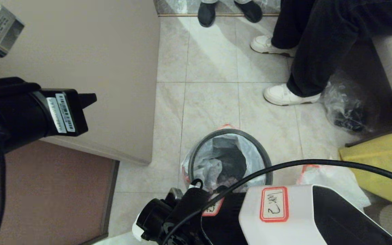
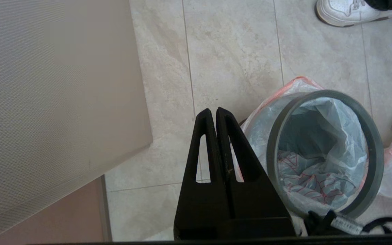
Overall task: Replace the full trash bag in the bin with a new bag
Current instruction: Place the trash can ring on the trash can
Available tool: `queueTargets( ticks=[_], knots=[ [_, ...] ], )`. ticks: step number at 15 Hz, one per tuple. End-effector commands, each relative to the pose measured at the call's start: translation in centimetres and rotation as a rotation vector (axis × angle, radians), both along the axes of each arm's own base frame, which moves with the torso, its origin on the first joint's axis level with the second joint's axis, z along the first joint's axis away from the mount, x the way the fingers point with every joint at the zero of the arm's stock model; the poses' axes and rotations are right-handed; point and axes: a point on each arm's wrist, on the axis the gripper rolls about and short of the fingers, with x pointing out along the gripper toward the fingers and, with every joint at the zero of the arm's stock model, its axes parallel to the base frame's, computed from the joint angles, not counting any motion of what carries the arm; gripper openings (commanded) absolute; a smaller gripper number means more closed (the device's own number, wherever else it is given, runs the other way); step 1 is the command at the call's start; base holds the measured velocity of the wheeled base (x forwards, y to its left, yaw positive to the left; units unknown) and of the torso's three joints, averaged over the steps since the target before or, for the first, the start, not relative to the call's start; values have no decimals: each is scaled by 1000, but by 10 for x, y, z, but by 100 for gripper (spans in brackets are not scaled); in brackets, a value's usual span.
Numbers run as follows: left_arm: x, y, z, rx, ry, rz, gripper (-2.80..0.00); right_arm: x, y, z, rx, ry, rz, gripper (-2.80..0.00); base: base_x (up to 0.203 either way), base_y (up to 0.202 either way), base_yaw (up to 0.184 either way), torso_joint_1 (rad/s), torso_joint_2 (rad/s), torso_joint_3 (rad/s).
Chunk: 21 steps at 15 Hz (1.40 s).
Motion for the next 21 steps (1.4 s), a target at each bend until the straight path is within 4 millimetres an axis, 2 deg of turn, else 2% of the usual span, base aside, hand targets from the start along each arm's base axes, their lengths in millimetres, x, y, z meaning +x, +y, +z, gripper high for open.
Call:
queueTargets(
  ticks=[1,3,5,6,8,10,13,17,19,21],
  knots=[
    [6,-7,-7,16,26,-18,-280,-2,2,-9,-24,6,5,-280,0,0,0,0,0,0],
    [5,-28,-17,27,62,-95,-280,-3,2,-10,-26,4,4,-280,0,0,0,0,0,0],
    [9,-51,-31,59,93,-38,-280,-2,1,-7,-14,-1,-2,-280,0,0,0,0,0,0],
    [10,-55,-33,50,88,-25,-280,-2,2,-9,-15,0,-2,-280,0,0,0,0,0,0],
    [13,-56,-32,40,78,-19,-280,-2,2,-13,-24,2,-1,-280,0,0,0,0,0,0],
    [27,-61,-40,49,88,21,-280,-1,5,-26,-46,12,1,-280,0,0,0,0,0,0],
    [36,-66,-46,48,81,40,-280,11,3,-38,-73,-2,-8,-280,0,0,0,0,0,0],
    [35,-65,-45,45,78,40,-280,21,6,-43,-63,-18,6,-280,0,0,0,0,0,0],
    [34,-64,-43,43,75,38,-280,30,7,-38,-57,-50,23,-280,0,0,0,0,0,0],
    [35,-65,-44,44,76,38,-280,29,8,-29,-67,-67,39,-280,0,0,0,0,0,0]
  ],
)
